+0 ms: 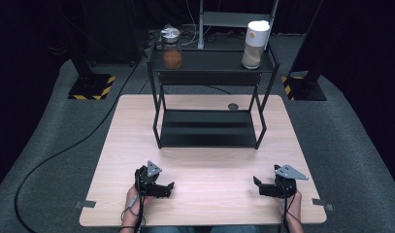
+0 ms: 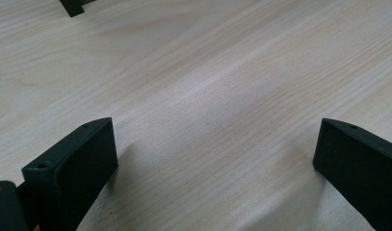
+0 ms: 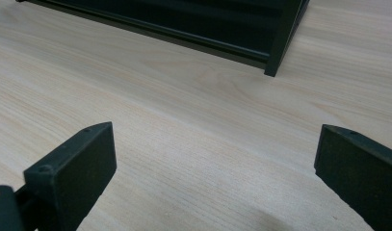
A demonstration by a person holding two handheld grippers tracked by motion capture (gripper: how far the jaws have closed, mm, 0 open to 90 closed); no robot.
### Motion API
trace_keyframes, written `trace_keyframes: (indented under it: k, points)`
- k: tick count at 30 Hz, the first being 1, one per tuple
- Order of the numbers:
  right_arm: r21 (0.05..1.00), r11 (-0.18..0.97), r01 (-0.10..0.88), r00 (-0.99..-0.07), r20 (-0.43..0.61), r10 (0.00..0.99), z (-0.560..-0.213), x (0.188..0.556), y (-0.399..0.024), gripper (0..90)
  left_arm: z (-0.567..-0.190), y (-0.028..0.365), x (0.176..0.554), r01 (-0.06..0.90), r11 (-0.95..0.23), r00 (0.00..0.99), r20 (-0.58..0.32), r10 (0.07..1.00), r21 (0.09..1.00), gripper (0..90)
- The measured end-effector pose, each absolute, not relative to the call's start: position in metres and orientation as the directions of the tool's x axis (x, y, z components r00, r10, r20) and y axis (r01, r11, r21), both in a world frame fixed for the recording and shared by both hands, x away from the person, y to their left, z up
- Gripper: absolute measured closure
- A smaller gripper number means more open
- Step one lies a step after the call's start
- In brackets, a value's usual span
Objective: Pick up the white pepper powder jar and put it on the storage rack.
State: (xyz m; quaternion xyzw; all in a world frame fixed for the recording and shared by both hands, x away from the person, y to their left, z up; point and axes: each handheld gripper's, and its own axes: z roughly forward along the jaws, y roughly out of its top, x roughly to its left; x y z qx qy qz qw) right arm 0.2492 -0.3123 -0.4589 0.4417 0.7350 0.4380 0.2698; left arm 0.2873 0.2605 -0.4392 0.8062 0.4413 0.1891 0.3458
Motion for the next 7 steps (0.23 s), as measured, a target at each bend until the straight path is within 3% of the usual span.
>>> trace_keyframes:
  k: [7]
  points:
    - [0.881, 0.231, 0.413, -0.469, -0.012, 0.883, -0.4585, 0.2498, -0.3125, 0.1, -0.4392, 0.2604, 0.2871, 0.580, -0.371, 0.539, 0.000, 0.842, 0.725, 1.2]
